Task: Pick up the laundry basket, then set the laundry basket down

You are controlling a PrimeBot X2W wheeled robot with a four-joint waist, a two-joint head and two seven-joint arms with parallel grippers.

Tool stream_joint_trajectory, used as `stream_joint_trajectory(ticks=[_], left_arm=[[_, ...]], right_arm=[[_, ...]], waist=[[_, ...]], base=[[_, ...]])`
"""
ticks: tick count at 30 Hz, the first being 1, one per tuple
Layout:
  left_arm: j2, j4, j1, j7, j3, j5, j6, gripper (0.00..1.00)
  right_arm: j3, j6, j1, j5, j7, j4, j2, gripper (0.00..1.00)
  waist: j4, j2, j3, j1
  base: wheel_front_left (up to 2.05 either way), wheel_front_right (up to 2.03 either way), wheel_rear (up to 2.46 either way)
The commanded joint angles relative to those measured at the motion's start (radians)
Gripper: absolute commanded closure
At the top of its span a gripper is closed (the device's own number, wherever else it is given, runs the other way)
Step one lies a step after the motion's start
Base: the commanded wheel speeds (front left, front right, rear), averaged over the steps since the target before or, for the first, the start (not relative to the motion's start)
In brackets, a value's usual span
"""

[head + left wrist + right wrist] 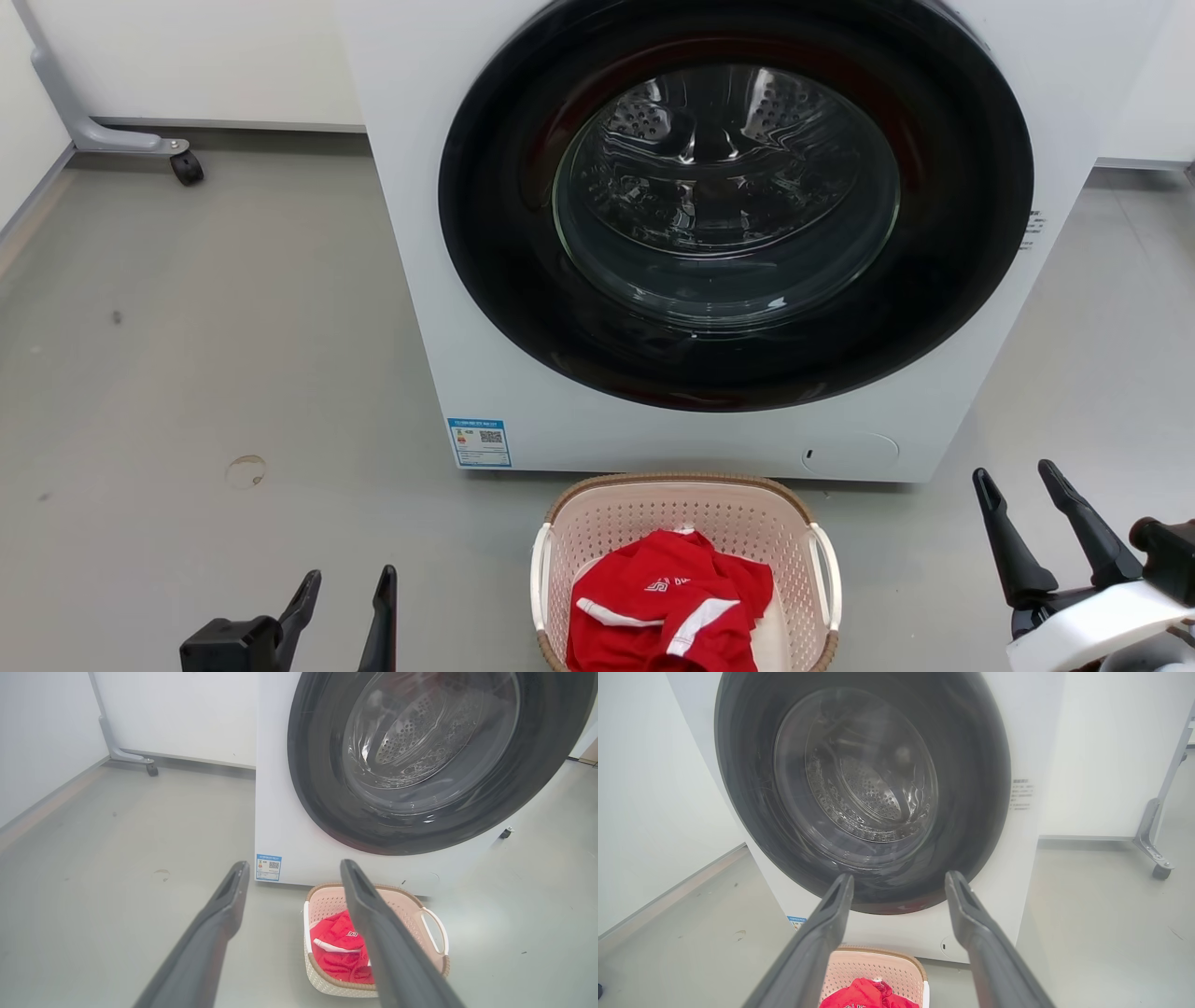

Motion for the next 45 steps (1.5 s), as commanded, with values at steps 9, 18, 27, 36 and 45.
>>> stream_joint_trajectory(ticks=[9,18,27,36,45], left_arm=[[0.015,-0.022,-0.058,-0.015,0.032,-0.001,0.0,0.0],[0.02,-0.013,-0.06,-0.014,0.032,-0.007,-0.003,0.0],[0.024,-0.009,-0.064,-0.019,0.032,-0.011,-0.01,0.0],[0.026,-0.006,-0.067,-0.021,0.028,-0.014,-0.013,0.0],[0.013,0.029,0.0,-0.013,-0.024,-0.008,-0.015,1.0]], right_arm=[[0.021,-0.003,-0.046,0.013,-0.003,-0.012,-0.035,0.0],[0.018,-0.003,-0.05,0.013,0.003,-0.004,-0.036,0.0],[0.016,-0.003,-0.055,0.011,0.008,-0.007,-0.035,0.0],[0.021,-0.003,-0.053,0.012,0.008,-0.009,-0.033,0.0],[0.008,0.0,0.006,0.01,0.009,0.028,0.007,1.0]], waist=[[0.003,-0.0001,-0.001,0.0001],[0.002,-0.0001,-0.004,0.0001],[0.001,-0.0001,-0.005,0.0001],[0.002,-0.0001,-0.006,0.0001],[0.006,-0.0001,-0.005,0.0001]], base=[[0.0,0.0,0.0],[0.0,0.0,0.0],[0.0,0.0,0.0],[0.0,0.0,0.0],[0.0,0.0,0.0]])
